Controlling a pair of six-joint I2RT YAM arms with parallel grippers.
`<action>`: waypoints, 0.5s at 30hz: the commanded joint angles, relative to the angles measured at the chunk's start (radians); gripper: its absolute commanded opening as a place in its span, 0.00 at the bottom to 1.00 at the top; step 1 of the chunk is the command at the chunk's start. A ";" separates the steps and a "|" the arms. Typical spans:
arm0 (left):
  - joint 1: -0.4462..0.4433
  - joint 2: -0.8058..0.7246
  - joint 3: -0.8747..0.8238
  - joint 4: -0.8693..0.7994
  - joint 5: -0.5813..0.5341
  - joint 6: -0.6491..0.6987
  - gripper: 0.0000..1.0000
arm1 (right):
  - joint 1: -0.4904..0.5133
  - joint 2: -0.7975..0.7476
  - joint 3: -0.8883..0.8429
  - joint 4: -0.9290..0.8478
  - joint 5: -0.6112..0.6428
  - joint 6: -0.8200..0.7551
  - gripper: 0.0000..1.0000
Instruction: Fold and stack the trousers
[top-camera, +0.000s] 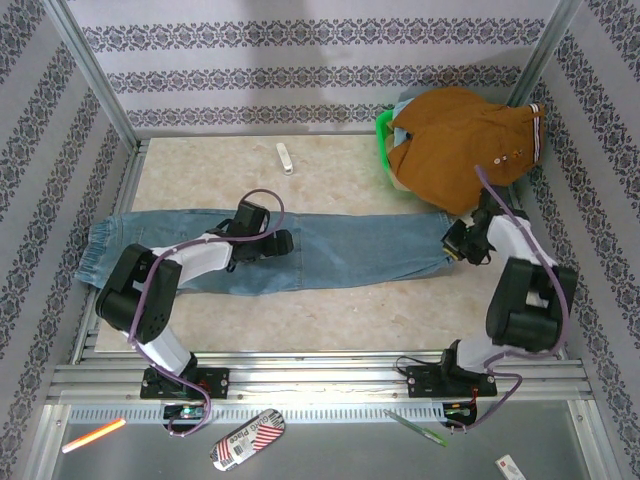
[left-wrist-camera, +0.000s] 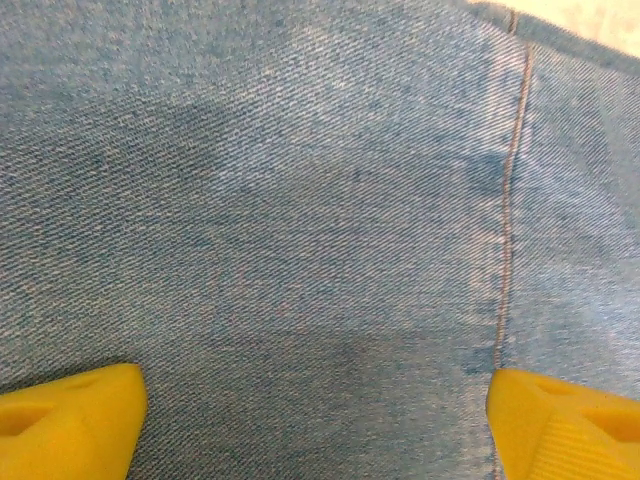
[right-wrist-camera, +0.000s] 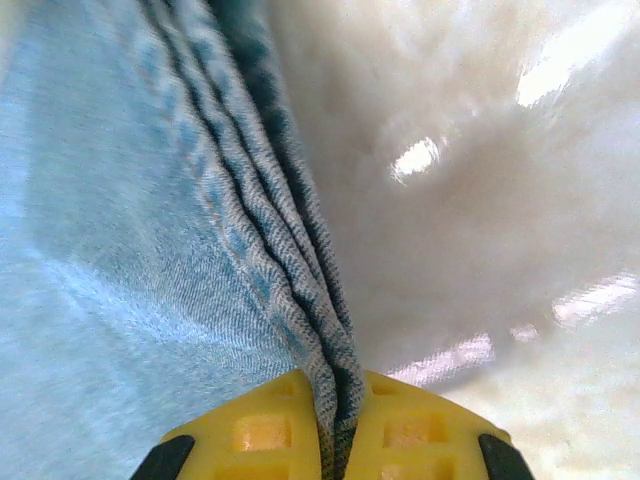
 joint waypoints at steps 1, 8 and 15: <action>-0.061 0.052 -0.013 0.064 0.023 -0.043 0.88 | -0.063 -0.106 0.001 -0.032 0.001 0.032 0.00; -0.275 0.182 0.057 0.177 0.047 -0.198 0.86 | -0.035 -0.215 0.091 -0.118 -0.079 0.019 0.00; -0.401 0.212 0.130 0.187 0.040 -0.258 0.86 | 0.183 -0.283 0.224 -0.226 -0.039 0.006 0.00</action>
